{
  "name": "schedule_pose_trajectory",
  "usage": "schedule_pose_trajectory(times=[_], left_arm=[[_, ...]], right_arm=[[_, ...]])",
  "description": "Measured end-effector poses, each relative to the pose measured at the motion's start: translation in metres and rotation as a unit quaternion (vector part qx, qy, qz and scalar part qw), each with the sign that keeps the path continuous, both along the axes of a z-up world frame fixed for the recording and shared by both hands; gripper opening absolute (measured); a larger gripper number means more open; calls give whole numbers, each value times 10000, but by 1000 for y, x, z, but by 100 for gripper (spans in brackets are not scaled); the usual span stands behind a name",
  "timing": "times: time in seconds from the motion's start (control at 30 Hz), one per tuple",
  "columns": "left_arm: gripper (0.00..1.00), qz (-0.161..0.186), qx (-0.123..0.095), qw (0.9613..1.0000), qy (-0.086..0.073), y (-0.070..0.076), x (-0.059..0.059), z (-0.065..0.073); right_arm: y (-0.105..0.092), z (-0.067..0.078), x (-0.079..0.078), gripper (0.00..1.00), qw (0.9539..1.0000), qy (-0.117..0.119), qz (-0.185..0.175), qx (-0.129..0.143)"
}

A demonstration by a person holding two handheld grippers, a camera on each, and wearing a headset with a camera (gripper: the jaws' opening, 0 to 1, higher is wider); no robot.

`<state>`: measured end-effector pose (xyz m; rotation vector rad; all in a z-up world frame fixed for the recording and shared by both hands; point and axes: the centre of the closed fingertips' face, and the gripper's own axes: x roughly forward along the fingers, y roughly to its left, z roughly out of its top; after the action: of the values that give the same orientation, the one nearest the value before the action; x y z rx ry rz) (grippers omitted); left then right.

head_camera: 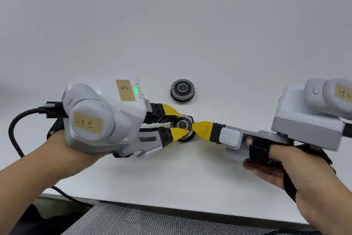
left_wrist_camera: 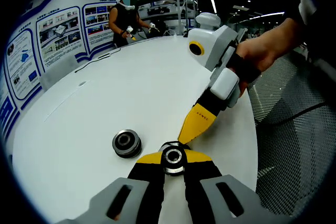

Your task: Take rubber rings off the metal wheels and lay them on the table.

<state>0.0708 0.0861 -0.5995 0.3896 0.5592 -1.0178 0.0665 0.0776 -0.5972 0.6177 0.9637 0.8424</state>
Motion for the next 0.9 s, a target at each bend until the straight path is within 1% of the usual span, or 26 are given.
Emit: schedule_pose_trajectory(times=[0.1, 0.37, 0.53, 0.6, 0.63, 0.67, 0.73, 0.8, 0.9], left_arm=[[13, -8, 2, 10000, -3, 0, 0, 0], [13, -26, -5, 10000, 0, 0, -1, 0], [13, -37, 2, 10000, 0, -1, -1, 0], [13, -46, 2, 10000, -2, -1, -1, 0], [13, -45, 2, 10000, -3, 0, -1, 0], [13, -43, 6, 10000, -10, 0, 0, 0], [13, -40, 6, 10000, -8, 0, 0, 0], [13, -53, 29, 10000, -8, 0, 0, 0], [13, -78, 56, 10000, -16, 0, 0, 0]], right_arm=[[1, 1, 0, 0, 10000, -34, 52, -57], [1, 3, -2, 0, 9999, -53, 94, -21], [5, 7, -3, 0, 9998, -77, 156, 54], [7, 9, -5, 0, 9997, -104, 220, 43], [8, 10, -6, 0, 9996, -98, 255, 63], [10, 15, -6, 0, 9996, -49, 193, 220], [8, 12, -4, 0, 9995, -170, 244, 44], [8, 11, -4, 0, 9997, -91, 219, 105], [8, 11, -4, 0, 9997, -84, 200, 112]])
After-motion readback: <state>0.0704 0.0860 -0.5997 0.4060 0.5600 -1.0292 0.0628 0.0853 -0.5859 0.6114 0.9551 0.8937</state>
